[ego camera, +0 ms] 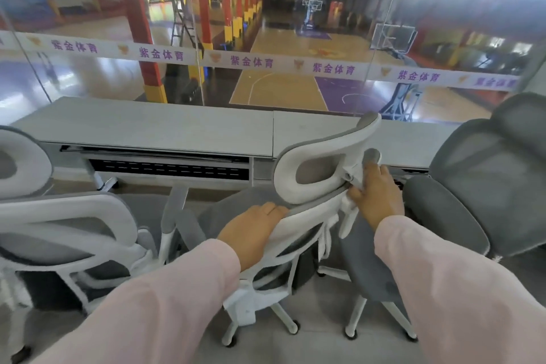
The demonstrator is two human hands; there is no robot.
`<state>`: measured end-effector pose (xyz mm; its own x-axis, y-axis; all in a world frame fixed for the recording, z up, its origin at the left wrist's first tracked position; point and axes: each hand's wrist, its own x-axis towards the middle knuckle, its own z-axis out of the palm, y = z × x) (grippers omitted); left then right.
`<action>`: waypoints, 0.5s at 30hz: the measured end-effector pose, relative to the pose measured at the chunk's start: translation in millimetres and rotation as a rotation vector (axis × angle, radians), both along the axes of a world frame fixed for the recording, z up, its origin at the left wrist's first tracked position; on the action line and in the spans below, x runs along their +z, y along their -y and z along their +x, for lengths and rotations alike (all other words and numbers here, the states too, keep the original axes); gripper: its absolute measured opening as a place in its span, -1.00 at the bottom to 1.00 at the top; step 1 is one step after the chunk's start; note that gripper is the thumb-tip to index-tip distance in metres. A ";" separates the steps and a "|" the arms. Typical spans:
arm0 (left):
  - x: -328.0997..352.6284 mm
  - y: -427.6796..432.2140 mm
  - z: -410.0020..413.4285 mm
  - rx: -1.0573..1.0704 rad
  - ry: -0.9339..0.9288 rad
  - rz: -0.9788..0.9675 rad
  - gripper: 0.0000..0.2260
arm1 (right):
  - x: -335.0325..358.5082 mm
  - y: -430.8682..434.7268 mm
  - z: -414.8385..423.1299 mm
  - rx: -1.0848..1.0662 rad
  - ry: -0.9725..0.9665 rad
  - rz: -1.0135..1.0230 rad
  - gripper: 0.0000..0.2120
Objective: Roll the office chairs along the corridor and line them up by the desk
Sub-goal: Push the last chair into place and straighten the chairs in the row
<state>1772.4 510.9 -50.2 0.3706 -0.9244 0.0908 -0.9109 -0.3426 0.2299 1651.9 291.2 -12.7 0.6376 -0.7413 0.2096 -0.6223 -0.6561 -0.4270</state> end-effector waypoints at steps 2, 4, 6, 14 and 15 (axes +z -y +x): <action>-2.3 -12.0 1.1 0.040 0.071 -0.039 -0.39 | 3.1 -14.6 -1.9 -0.009 0.003 0.026 -0.49; -7.3 -18.2 -2.0 0.079 0.148 -0.077 -0.48 | 5.7 -26.9 -5.0 -0.015 0.004 0.029 -0.42; -12.1 -20.6 -8.6 0.134 0.188 -0.067 -0.53 | 5.8 -38.4 -9.4 -0.003 0.005 0.015 -0.40; -17.2 -48.1 12.6 0.271 0.152 -0.183 -0.59 | -4.1 -50.4 -26.6 0.227 -0.110 -0.216 -0.15; -17.3 -50.7 18.0 0.279 0.155 -0.174 -0.59 | -5.9 -49.3 -25.3 0.236 -0.138 -0.212 -0.06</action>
<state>1790.4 561.6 -67.4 0.5757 -0.7556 0.3124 -0.8166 -0.5506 0.1731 1626.6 340.4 -18.6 0.8194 -0.5191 0.2432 -0.4853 -0.8540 -0.1876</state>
